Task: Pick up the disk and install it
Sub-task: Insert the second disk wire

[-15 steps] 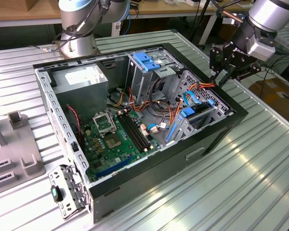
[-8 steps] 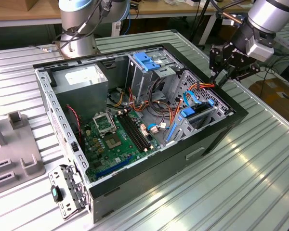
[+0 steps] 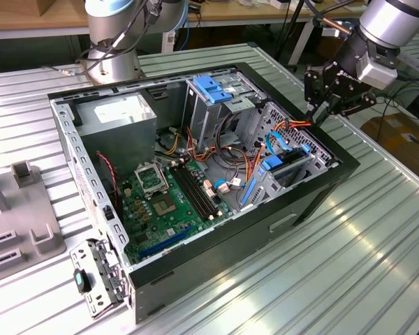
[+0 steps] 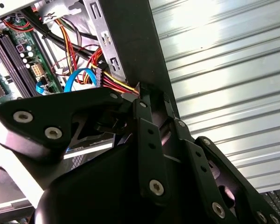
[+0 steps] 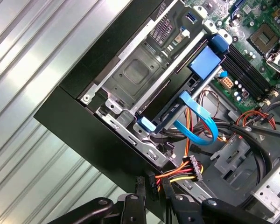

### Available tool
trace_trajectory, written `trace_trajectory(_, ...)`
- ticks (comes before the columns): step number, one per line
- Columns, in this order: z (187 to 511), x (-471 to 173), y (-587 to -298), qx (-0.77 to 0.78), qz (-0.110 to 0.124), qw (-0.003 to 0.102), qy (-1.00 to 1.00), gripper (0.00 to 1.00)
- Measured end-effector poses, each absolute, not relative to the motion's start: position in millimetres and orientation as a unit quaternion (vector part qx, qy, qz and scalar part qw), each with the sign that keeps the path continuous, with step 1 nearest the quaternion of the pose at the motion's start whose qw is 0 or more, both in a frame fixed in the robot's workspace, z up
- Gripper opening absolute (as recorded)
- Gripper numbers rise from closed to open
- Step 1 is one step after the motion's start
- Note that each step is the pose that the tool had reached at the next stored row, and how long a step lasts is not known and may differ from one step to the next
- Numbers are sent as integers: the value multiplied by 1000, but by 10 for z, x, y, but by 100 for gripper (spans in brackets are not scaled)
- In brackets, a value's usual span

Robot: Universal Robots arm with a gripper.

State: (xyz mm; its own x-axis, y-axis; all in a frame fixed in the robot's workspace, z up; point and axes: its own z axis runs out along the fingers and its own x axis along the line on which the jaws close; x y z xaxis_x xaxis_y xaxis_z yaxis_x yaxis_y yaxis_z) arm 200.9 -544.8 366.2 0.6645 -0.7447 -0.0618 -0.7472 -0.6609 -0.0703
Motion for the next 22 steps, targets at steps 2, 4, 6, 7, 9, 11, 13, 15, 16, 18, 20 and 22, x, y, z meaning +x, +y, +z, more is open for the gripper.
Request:
trace_trajectory(2, 3657, 2011, -5448, -911, 14, 45, 409, 27)
trace_trajectory(4, 3656, 2011, -5448, -911, 14, 45, 409, 27)
trace_trajectory(6, 3655, 2011, -5448, -911, 14, 45, 409, 27)
trace_trajectory(7, 3655, 2011, -5448, -911, 14, 45, 409, 27)
trace_trajectory(9, 3654, 2011, -5448, -911, 14, 45, 409, 27)
trace_trajectory(11, 3655, 2011, -5448, -911, 14, 45, 409, 25)
trace_trajectory(13, 3654, 2011, -5448, -911, 14, 45, 409, 17)
trace_trajectory(15, 3653, 2011, -5448, -911, 14, 45, 409, 17)
trace_trajectory(16, 3652, 2011, -5448, -911, 14, 45, 409, 17)
trace_trajectory(18, 3652, 2011, -5448, -911, 14, 45, 409, 17)
trace_trajectory(20, 3651, 2011, -5448, -911, 14, 45, 409, 17)
trace_trajectory(22, 3651, 2011, -5448, -911, 14, 45, 409, 17)
